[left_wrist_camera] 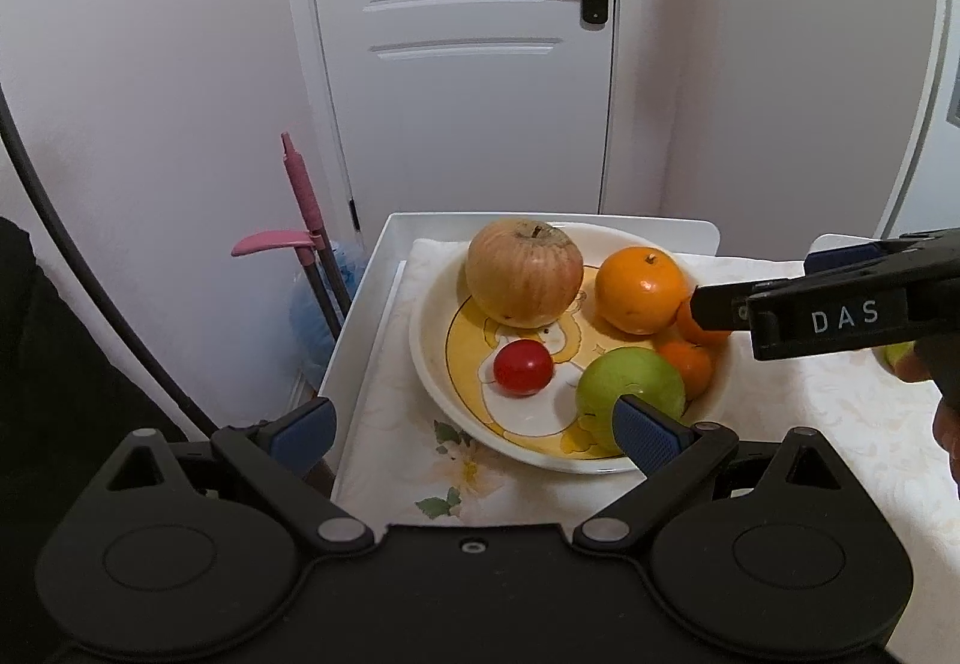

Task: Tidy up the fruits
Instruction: 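Open both tools to release apple and tangerine into the bowl, then withdraw both open tools from the bowl toward the remaining fruit, then grasp the second green apple with the left tool while the right tool grasps the red tomato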

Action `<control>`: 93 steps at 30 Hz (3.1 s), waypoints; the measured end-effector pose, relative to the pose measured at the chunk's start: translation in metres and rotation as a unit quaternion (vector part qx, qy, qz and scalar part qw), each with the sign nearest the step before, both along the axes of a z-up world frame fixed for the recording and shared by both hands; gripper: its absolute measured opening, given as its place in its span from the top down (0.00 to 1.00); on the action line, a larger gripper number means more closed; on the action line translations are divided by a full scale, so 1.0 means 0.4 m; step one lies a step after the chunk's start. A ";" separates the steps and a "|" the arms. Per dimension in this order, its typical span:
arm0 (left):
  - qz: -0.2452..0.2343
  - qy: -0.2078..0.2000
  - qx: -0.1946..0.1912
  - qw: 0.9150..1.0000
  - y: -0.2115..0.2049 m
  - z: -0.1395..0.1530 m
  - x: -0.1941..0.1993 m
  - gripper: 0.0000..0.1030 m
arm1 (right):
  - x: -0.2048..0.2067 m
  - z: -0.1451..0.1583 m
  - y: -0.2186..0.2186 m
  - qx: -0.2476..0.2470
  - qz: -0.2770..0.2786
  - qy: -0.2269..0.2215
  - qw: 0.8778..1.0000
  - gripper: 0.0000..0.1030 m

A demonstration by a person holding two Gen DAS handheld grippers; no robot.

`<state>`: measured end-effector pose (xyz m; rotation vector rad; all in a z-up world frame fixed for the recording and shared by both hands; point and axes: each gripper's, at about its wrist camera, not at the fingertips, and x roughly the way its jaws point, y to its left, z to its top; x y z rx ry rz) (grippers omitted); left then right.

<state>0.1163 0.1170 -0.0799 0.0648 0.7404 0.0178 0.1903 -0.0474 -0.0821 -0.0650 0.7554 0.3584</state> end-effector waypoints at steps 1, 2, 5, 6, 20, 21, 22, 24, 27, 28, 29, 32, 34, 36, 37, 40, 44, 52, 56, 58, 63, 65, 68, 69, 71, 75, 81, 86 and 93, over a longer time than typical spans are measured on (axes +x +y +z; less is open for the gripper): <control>-0.001 -0.002 0.001 1.000 -0.002 0.004 -0.004 0.02 | -0.004 0.005 -0.002 0.001 -0.001 0.000 1.000 0.00; -0.003 -0.003 0.001 1.000 -0.004 0.009 -0.007 0.02 | -0.009 0.010 -0.004 0.002 -0.002 -0.001 1.000 0.00; -0.006 -0.009 0.000 1.000 -0.009 0.024 -0.016 0.02 | -0.028 0.029 -0.010 0.000 -0.006 -0.005 1.000 0.00; -0.007 -0.010 0.000 1.000 -0.011 0.029 -0.018 0.02 | -0.034 0.037 -0.012 0.000 -0.007 -0.006 1.000 0.00; -0.025 -0.024 0.008 0.999 -0.093 0.126 -0.070 0.02 | -0.139 0.142 -0.108 0.010 -0.030 -0.024 0.999 0.00; -0.026 -0.025 0.007 0.999 -0.102 0.130 -0.073 0.02 | -0.146 0.149 -0.123 0.010 -0.033 -0.025 0.999 0.00; -0.029 -0.026 0.006 0.999 -0.114 0.135 -0.076 0.02 | -0.153 0.155 -0.140 0.011 -0.036 -0.026 0.999 0.00; -0.035 -0.030 0.006 0.999 -0.140 0.144 -0.081 0.02 | -0.164 0.166 -0.174 0.012 -0.043 -0.027 0.999 0.00; -0.041 -0.033 0.006 0.999 -0.184 0.156 -0.083 0.02 | -0.179 0.182 -0.231 0.010 -0.057 -0.030 0.998 0.00; -0.043 -0.035 0.005 0.998 -0.200 0.160 -0.083 0.02 | -0.186 0.187 -0.253 0.011 -0.061 -0.032 0.998 0.00; -0.044 -0.036 0.002 0.998 -0.212 0.164 -0.082 0.02 | -0.190 0.191 -0.273 0.013 -0.065 -0.033 0.997 0.00; -0.047 -0.040 -0.006 0.998 -0.258 0.175 -0.082 0.02 | -0.204 0.204 -0.340 0.015 -0.079 -0.036 0.996 0.00; -0.050 -0.041 -0.009 0.998 -0.288 0.178 -0.081 0.02 | -0.211 0.209 -0.382 0.014 -0.087 -0.038 0.995 0.00; -0.053 -0.041 -0.009 0.998 -0.321 0.179 -0.077 0.02 | -0.215 0.213 -0.426 0.013 -0.094 -0.039 0.995 0.00; -0.054 -0.041 -0.008 0.998 -0.339 0.179 -0.074 0.02 | -0.216 0.214 -0.445 0.013 -0.097 -0.038 0.994 0.00; -0.054 -0.036 -0.010 0.998 -0.386 0.175 -0.060 0.02 | -0.213 0.212 -0.504 0.011 -0.103 -0.036 0.994 0.00; -0.049 -0.022 -0.014 0.998 -0.445 0.161 -0.037 0.02 | -0.201 0.203 -0.576 0.012 -0.108 -0.030 0.994 0.00; -0.028 -0.006 -0.004 1.000 -0.537 0.125 0.015 0.02 | -0.142 0.163 -0.691 0.015 -0.099 -0.014 0.995 0.00; -0.018 0.003 -0.004 1.000 -0.575 0.099 0.049 0.02 | -0.103 0.139 -0.733 0.014 -0.089 -0.005 0.996 0.00; -0.012 0.009 -0.004 1.000 -0.592 0.082 0.069 0.02 | -0.083 0.124 -0.751 0.014 -0.085 -0.002 0.996 0.00; -0.009 0.020 -0.001 1.000 -0.637 0.040 0.103 0.02 | -0.040 0.081 -0.781 0.011 -0.075 0.007 0.997 0.00; -0.010 0.025 0.001 1.000 -0.657 0.021 0.114 0.02 | -0.026 0.060 -0.793 0.010 -0.072 0.013 0.997 0.00; -0.011 0.032 -0.002 0.999 -0.683 -0.005 0.129 0.02 | -0.008 0.030 -0.808 0.009 -0.068 0.022 0.997 0.00; -0.011 0.033 -0.003 0.999 -0.692 -0.013 0.132 0.02 | -0.002 0.020 -0.813 0.008 -0.066 0.026 0.997 0.00; -0.013 0.038 -0.006 0.999 -0.711 -0.028 0.138 0.02 | 0.009 0.000 -0.823 0.007 -0.063 0.033 0.997 0.01; -0.019 0.044 -0.006 0.999 -0.747 -0.055 0.145 0.03 | 0.020 -0.029 -0.837 0.004 -0.056 0.042 0.998 0.05; -0.026 0.052 -0.010 0.998 -0.783 -0.085 0.154 0.05 | 0.033 -0.058 -0.860 0.005 -0.054 0.050 0.997 0.08; -0.035 0.059 -0.015 0.998 -0.809 -0.101 0.161 0.12 | 0.037 -0.073 -0.870 0.007 -0.053 0.056 0.997 0.12; -0.047 0.070 -0.016 0.996 -0.842 -0.131 0.171 0.27 | 0.041 -0.094 -0.870 0.010 -0.047 0.064 0.997 0.19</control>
